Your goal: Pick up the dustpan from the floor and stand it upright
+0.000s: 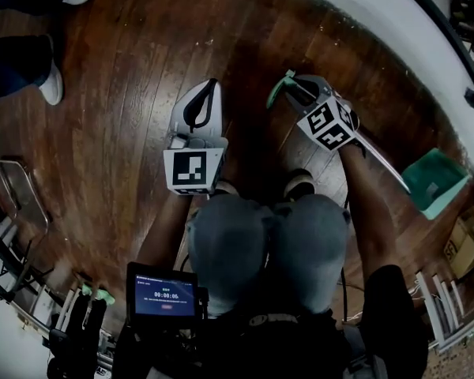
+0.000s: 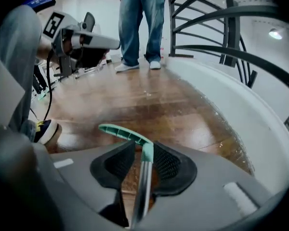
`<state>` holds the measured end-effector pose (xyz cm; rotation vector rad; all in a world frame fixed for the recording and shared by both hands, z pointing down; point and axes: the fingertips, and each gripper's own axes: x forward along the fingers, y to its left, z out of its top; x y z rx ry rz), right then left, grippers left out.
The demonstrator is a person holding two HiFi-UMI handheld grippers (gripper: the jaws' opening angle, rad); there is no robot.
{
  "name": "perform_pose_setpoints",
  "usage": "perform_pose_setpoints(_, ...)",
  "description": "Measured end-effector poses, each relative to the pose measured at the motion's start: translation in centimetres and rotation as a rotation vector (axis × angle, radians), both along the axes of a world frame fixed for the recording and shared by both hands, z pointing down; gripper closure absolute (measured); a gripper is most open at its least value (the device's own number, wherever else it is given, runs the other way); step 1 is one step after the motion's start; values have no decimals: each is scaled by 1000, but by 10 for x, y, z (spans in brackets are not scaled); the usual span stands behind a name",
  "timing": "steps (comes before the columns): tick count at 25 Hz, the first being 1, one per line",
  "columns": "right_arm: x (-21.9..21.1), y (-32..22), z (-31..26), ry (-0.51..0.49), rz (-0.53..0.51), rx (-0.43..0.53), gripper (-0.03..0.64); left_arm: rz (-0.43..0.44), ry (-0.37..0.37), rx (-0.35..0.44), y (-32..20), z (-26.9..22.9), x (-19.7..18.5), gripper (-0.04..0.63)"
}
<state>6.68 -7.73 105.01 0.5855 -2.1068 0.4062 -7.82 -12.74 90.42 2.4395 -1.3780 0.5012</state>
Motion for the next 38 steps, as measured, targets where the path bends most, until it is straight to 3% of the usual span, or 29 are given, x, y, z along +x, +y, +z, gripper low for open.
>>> perform_pose_setpoints(7,10,9,36,104,-5,-71,489,-26,26,7,-5,7,-5,575)
perform_pose_setpoints(14,9,10,37,70,50,-75,525,-43,51,-2,-11,7,-12,575)
perform_pose_setpoints(17,11,5,18,45,69,-41,526,-35,30,18,-9,4,-14,575)
perform_pose_setpoints(23,30,-8,-74,-27,127,37,526,-61,26,-26,-6,-44,-7,575)
perform_pose_setpoints(38,26,43,-346,-120,140,63,526,-14,39,-120,39,-305,19,575)
